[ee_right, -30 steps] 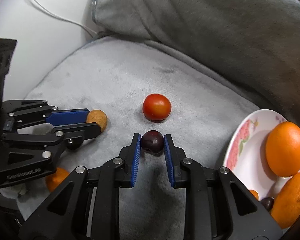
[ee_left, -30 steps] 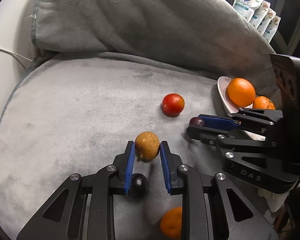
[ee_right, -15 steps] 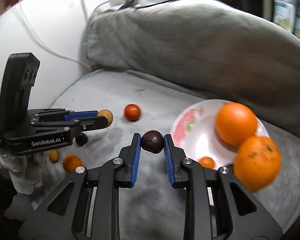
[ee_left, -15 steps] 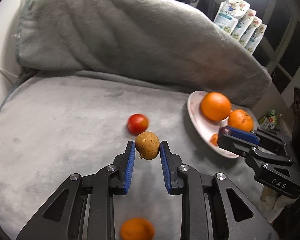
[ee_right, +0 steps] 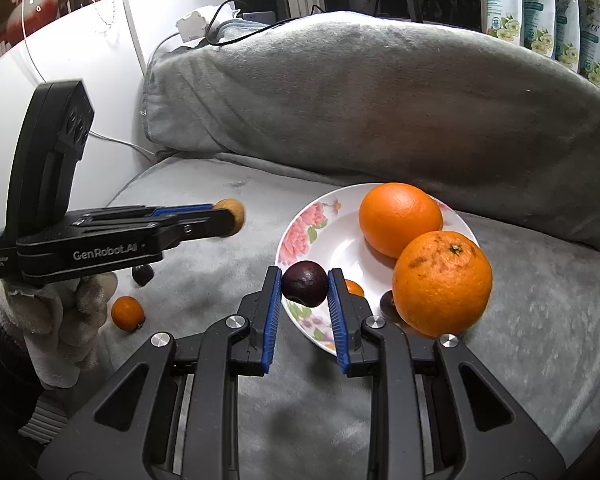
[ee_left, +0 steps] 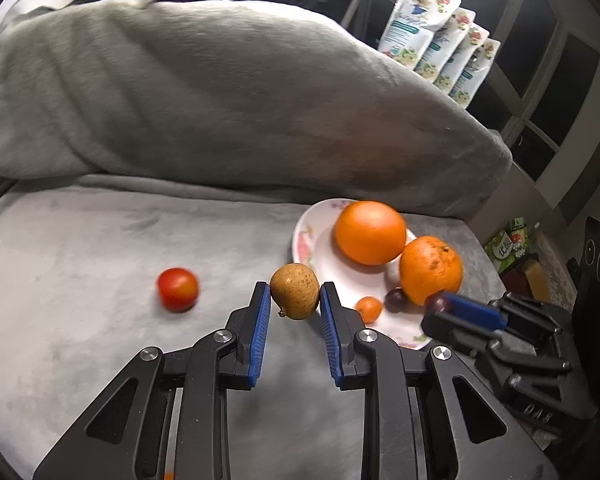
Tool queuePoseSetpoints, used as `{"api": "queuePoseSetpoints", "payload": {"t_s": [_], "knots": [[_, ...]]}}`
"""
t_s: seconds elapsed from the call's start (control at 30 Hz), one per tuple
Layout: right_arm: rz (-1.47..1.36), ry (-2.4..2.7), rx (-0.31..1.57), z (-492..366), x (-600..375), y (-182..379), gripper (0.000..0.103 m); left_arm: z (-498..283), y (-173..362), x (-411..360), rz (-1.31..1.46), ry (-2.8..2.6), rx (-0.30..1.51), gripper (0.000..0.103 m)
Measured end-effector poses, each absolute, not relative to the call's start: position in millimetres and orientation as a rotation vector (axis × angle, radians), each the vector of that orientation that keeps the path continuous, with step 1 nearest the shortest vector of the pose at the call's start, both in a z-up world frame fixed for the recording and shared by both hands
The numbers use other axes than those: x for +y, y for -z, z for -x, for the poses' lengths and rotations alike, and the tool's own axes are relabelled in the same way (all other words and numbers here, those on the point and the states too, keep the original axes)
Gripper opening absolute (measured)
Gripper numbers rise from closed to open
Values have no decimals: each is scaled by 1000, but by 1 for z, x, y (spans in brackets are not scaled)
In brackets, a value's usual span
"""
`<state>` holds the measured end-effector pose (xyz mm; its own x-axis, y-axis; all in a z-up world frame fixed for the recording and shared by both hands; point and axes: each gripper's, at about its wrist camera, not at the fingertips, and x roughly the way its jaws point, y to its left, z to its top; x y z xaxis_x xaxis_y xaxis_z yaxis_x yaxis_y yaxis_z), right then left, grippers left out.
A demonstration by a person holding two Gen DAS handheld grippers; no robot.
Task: Organize fruits
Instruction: 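Carry the kiwi with the left gripper while the right gripper carries the plum over the plate, then open the left gripper over the plate while the right gripper releases the plum there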
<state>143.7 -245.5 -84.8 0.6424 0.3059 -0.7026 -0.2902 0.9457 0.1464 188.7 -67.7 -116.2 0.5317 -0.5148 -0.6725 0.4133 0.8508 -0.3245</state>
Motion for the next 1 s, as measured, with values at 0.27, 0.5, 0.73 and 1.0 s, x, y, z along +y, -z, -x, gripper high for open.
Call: {"api": "queuePoseSetpoints", "payload": {"t_s": [0.27, 0.5, 0.73, 1.0], "knots": [[-28, -326, 808, -145, -251, 90, 24, -192, 111, -93, 104, 581, 841, 24], [-41, -309, 813, -148, -258, 93, 24, -197, 112, -111, 74, 589, 845, 24], [-46, -307, 826, -151, -258, 97, 25, -198, 110, -119, 57, 594, 840, 24], [-44, -294, 821, -153, -260, 96, 25, -200, 107, -121, 50, 595, 837, 24]]}}
